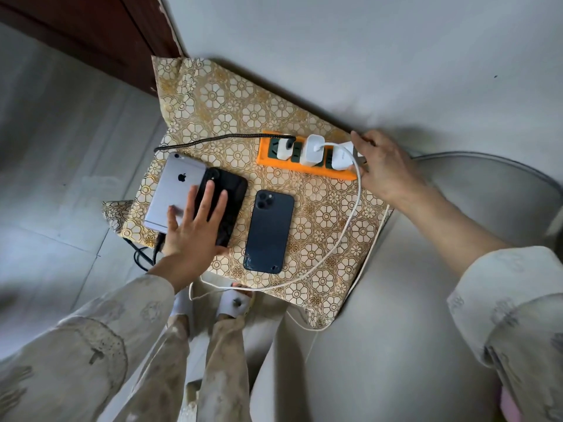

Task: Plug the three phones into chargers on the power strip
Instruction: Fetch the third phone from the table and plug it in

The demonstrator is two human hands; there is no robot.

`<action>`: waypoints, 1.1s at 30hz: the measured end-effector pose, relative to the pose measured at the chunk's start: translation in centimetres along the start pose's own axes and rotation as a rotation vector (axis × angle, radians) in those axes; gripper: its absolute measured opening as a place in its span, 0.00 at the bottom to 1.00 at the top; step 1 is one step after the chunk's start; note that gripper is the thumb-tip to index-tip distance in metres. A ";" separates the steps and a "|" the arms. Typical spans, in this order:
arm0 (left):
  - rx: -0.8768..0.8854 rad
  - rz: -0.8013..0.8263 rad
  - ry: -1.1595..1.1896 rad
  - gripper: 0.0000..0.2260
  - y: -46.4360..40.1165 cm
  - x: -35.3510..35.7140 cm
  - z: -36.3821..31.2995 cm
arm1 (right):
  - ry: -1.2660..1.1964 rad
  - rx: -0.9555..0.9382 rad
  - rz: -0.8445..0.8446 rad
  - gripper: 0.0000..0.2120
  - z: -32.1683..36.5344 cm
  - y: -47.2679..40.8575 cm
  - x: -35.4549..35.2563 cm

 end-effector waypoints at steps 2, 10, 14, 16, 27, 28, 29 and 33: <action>-0.012 -0.004 0.008 0.50 0.0 0.0 0.0 | -0.005 -0.013 0.004 0.27 0.2 -0.1 -0.1; -0.007 -0.006 0.003 0.49 0.1 0.0 0.0 | -0.076 -0.046 0.014 0.27 0.6 -0.5 -0.1; -0.012 0.004 -0.005 0.49 0.1 0.0 0.0 | -0.064 -0.066 0.025 0.27 0.9 -0.6 -0.1; -0.015 0.015 -0.006 0.49 0.2 0.0 0.0 | -0.040 -0.096 0.028 0.27 0.9 -0.6 -0.1; -0.037 0.028 -0.040 0.48 0.1 -0.2 -0.3 | 0.003 -0.157 0.048 0.22 1.9 -1.2 0.3; -0.037 0.029 -0.043 0.48 0.1 -0.2 -0.3 | -0.001 -0.156 0.054 0.23 1.7 -1.2 0.3; -0.037 0.030 -0.043 0.48 0.1 -0.2 -0.3 | 0.001 -0.157 0.062 0.23 1.6 -1.2 0.4; -0.039 0.022 -0.039 0.49 0.1 -0.2 -0.3 | 0.037 -0.163 0.078 0.22 1.9 -1.4 0.1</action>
Point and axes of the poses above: each hand's wrist, its own y-axis away from the middle knuckle, its own x-axis out of the palm, z = x × y, the point moved 3 cm from there along -y, towards the middle knuckle, and after that the axes turned 8 degrees about y, right-handed, at the moved point
